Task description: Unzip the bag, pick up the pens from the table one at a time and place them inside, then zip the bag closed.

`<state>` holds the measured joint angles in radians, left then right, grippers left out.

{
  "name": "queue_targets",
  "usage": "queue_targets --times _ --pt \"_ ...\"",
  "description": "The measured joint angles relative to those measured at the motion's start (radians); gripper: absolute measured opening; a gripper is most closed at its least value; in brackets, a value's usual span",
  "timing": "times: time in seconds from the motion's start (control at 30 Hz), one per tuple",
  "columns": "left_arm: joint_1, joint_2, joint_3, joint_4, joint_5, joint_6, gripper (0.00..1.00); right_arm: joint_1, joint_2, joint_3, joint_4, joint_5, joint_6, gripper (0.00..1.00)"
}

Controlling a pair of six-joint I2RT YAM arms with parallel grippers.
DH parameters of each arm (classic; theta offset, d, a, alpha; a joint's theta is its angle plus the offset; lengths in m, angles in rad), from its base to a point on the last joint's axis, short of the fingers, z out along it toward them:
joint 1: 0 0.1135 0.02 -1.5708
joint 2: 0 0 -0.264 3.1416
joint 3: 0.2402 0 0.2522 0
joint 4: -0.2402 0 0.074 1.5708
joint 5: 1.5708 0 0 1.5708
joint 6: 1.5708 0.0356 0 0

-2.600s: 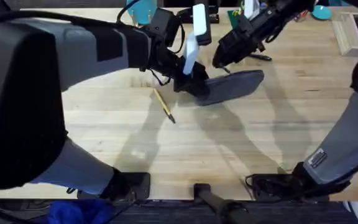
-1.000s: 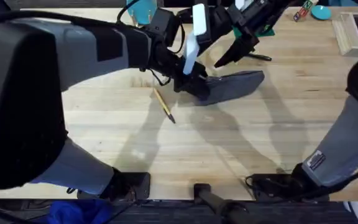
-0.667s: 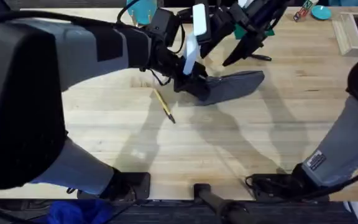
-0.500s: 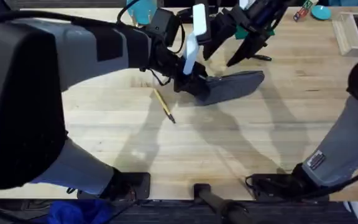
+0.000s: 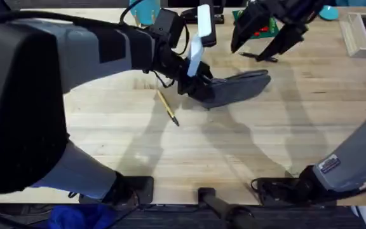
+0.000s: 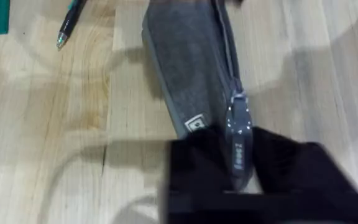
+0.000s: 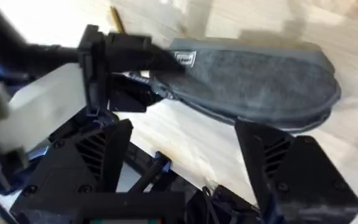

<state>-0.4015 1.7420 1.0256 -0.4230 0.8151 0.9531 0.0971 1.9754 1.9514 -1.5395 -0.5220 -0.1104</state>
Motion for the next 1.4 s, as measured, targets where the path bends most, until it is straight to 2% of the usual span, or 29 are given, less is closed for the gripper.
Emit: queue_targets --times 0.13,0.17,0.2,0.87,0.93,1.03,1.4 --pt "0.0 0.0 0.0 -0.004 -0.005 -0.001 0.869 -0.009 -0.051 0.004 -0.006 0.003 0.0 0.998" --pt "0.0 0.0 0.0 -0.005 -0.007 -0.004 0.962 -0.01 -0.059 0.006 -0.009 0.003 0.0 0.998" --pt "0.0 0.0 0.0 -0.006 -0.008 -0.003 0.986 -0.01 -0.064 0.006 -0.011 0.003 0.0 0.998" --pt "0.0 0.0 0.0 -0.012 -0.008 -0.01 0.995 -0.034 -0.102 0.006 -0.07 0.022 0.003 0.997" --pt "0.0 -0.007 0.0 -0.011 -0.009 -0.048 0.995 -0.042 -0.117 0.006 -0.072 0.022 0.003 0.998" --pt "0.0 -0.04 0.0 -0.011 -0.044 -0.153 0.995 -0.049 -0.131 0.006 -0.076 0.022 0.003 0.998" --pt "0.0 -0.285 0.0 -0.06 -0.237 -0.421 0.995 -0.055 -0.133 0.01 -0.077 0.022 0.003 0.997"
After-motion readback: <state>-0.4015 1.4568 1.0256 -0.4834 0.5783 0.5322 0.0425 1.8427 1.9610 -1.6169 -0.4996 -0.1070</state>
